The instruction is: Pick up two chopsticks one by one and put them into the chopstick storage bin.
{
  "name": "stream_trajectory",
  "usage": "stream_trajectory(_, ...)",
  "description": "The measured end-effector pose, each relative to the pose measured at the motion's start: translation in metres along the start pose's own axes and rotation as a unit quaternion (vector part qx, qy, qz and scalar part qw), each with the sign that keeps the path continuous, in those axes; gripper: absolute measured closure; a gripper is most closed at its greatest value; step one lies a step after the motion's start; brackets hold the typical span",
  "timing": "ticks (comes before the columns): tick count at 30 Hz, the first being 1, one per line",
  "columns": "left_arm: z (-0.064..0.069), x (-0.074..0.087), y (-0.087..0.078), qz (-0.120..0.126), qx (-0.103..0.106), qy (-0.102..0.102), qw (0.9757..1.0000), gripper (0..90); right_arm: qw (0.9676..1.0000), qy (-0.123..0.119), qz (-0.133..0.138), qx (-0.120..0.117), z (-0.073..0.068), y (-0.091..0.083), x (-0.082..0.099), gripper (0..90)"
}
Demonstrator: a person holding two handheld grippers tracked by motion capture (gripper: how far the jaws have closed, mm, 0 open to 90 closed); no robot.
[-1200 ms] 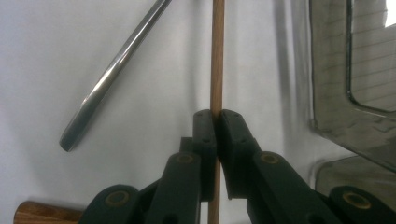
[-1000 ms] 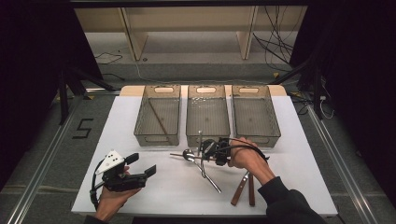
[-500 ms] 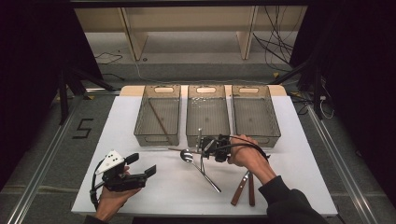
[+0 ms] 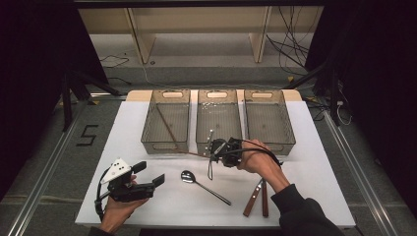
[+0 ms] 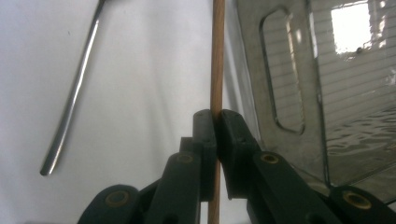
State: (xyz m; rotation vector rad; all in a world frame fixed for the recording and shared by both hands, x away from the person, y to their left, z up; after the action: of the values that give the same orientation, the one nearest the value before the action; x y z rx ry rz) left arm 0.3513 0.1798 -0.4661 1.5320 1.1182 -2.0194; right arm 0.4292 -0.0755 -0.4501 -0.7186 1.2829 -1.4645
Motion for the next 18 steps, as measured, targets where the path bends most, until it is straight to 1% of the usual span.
stream_trajectory(1, 0.0, 0.0, 0.0, 0.0, 0.0, 0.0, 1.0, 11.7, 1.0, 0.005, 0.002, -0.002, 0.0, -0.002, -0.001, 85.5)
stream_trajectory(2, 0.0, 0.0, 0.0, 0.0, 0.0, 0.0, 1.0, 11.7, 0.9999, 0.01, 0.012, -0.002, 0.001, -0.002, -0.002, 85.5)
stream_trajectory(4, 0.0, 0.0, 0.0, 0.0, 0.0, 0.0, 1.0, 11.7, 0.9995, 0.02, 0.023, -0.008, 0.003, -0.005, -0.005, 85.6)
stream_trajectory(6, 0.0, 0.0, 0.0, 0.0, 0.0, 0.0, 1.0, 11.7, 0.9988, 0.024, 0.039, -0.014, 0.005, -0.008, -0.008, 85.5)
stream_trajectory(8, 0.0, 0.0, 0.0, 0.0, 0.0, 0.0, 1.0, 11.8, 0.9982, 0.035, 0.045, -0.015, 0.005, -0.01, -0.011, 85.5)
stream_trajectory(9, 0.0, 0.0, 0.0, 0.0, 0.0, 0.0, 1.0, 11.8, 0.998, 0.034, 0.05, -0.016, 0.007, -0.01, -0.013, 85.5)
stream_trajectory(11, 0.0, 0.0, 0.0, 0.0, -0.001, 0.0, 1.0, 11.8, 0.9974, 0.042, 0.056, -0.019, 0.008, -0.011, -0.017, 85.6)
stream_trajectory(15, 0.0, 0.0, 0.0, 0.001, -0.001, 0.0, 1.0, 11.7, 0.9952, 0.061, 0.072, -0.027, 0.011, -0.012, -0.025, 85.6)
stream_trajectory(18, -0.001, 0.0, 0.0, 0.002, -0.002, -0.001, 1.0, 11.7, 0.993, 0.074, 0.087, -0.031, 0.017, -0.012, -0.031, 85.6)
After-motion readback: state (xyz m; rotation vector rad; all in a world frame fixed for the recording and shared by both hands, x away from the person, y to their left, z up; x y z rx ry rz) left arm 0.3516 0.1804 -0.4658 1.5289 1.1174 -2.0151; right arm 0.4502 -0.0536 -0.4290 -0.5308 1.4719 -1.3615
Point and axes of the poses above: each handheld gripper's, and its own axes: y roughly forward along the jaws, x roughly out of its underside, z roughly to its right, the point moved 6 cm from there along y, roughly forward along the jaws, and after that the axes turned 8 degrees about y, right-handed, at the moved point
